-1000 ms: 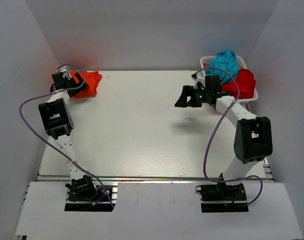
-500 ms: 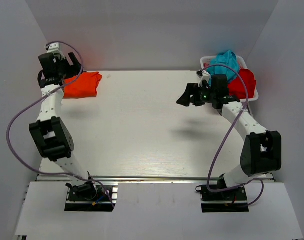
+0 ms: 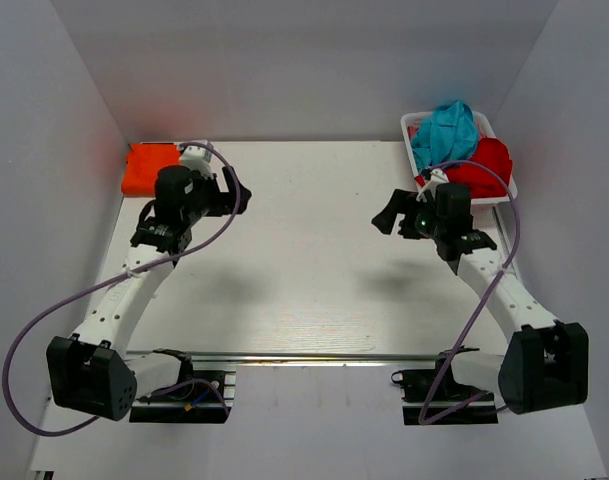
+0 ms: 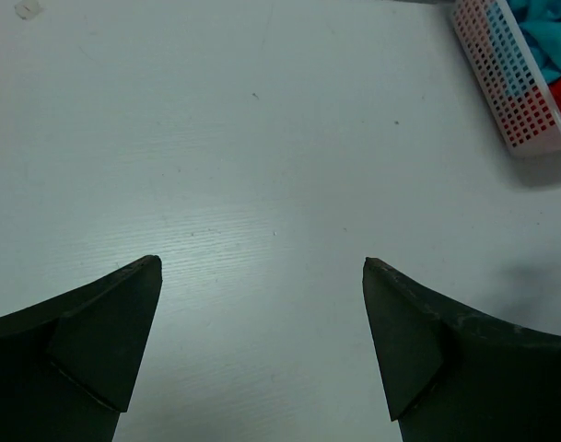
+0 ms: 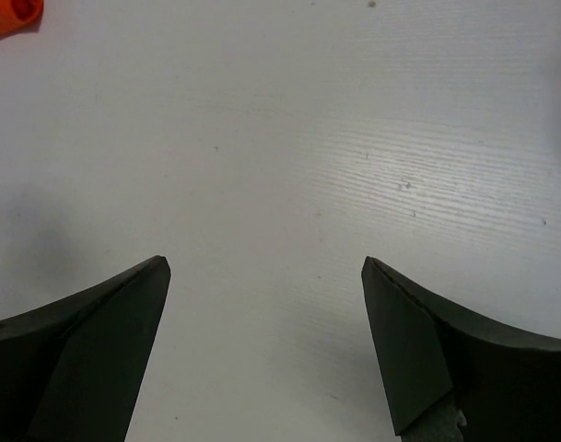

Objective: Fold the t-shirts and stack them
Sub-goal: Put the neatly folded tshirt into the corner of the board with the left arm

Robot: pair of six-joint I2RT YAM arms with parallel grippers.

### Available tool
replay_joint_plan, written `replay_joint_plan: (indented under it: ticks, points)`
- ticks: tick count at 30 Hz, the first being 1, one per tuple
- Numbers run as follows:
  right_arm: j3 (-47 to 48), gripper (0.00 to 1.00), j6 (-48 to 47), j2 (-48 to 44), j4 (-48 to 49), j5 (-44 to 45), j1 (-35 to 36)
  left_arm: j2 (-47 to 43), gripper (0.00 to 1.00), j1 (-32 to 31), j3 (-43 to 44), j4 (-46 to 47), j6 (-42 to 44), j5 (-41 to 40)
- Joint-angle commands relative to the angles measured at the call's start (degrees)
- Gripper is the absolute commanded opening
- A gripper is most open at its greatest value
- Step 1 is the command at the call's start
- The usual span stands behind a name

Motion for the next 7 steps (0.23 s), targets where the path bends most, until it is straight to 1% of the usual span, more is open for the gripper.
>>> replay_joint_plan:
  ticks: [1, 3, 4, 7]
  points:
    - [-2.99, 0.9, 1.94, -3.46, 2.66, 4.19, -0.43, 0.23, 1.0, -3.51, 0.53, -4.61, -1.34, -8.5]
    - [-4.14, 0.9, 1.68, -4.87, 2.48, 4.9, -0.35, 1.46, 1.0, -5.62, 1.85, -7.6, -1.34, -11.15]
    - [-5.02, 0.9, 1.68, -5.3, 2.83, 4.72, -0.43, 1.47, 1.0, -6.24, 1.86, -8.22, -1.34, -13.08]
    - [-6.08, 0.9, 1.24, -6.71, 2.92, 4.81, -0.35, 1.47, 1.0, -7.48, 2.47, -8.84, -0.64, -15.47]
